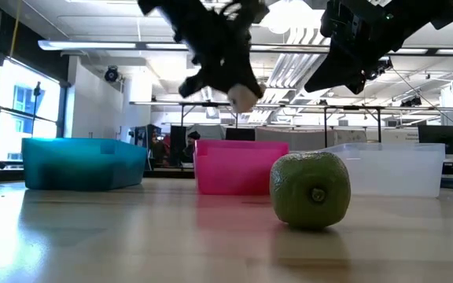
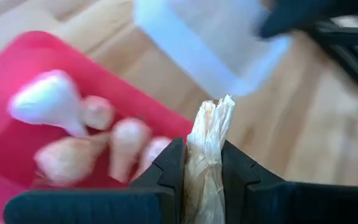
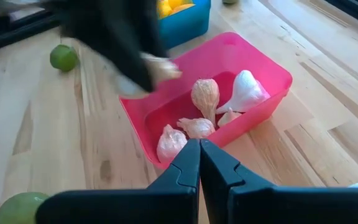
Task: Sort produce into baskets
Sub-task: Put the white garlic into the red bin, then put the top right green lime into the white bin
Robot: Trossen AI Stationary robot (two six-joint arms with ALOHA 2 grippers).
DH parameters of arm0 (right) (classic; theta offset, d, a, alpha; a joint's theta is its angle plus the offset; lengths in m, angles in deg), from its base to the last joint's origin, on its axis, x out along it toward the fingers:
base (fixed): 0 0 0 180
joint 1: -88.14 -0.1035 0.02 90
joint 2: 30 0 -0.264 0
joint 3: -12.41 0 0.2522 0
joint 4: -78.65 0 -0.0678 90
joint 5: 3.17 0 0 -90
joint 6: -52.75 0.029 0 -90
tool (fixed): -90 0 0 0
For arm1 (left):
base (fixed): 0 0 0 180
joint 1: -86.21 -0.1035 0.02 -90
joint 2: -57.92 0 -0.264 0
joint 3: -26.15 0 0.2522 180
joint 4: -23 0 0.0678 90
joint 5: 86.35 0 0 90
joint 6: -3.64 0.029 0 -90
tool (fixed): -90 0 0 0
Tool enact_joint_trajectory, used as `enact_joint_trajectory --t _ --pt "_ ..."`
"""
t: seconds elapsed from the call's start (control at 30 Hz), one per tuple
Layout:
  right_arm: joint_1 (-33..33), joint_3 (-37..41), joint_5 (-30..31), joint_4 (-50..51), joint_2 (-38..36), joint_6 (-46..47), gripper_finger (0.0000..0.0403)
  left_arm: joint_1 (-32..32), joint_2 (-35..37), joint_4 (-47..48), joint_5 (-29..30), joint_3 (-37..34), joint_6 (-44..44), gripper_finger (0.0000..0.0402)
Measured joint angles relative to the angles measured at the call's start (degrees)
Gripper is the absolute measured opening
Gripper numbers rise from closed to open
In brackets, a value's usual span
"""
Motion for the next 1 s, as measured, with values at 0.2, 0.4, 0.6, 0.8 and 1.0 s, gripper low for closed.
enact_joint_trajectory --t 0.2,0.4,0.6,0.8,1.0 --pt "0.00 0.00 0.11 1.62 0.00 -0.48 0.0000 -2.76 -3.49 0.56 -1.07 -0.03 2.80 0.0044" --pt "0.00 0.00 0.14 2.97 0.00 -1.67 0.0000 -3.79 -6.49 4.12 -5.24 -0.05 5.06 0.0045" --pt "1.11 0.00 0.10 3.82 0.00 -2.95 0.0000 -4.50 -7.72 5.76 -6.54 -0.05 6.71 0.0076" --pt "4.07 0.00 -0.16 2.98 0.00 -2.95 0.0000 -4.83 -7.61 5.74 -6.96 -0.05 7.32 0.0136" --pt "8.69 0.00 -0.16 3.15 0.00 -3.31 0.0000 -4.83 -7.37 5.81 -7.04 -0.05 7.31 0.0181"
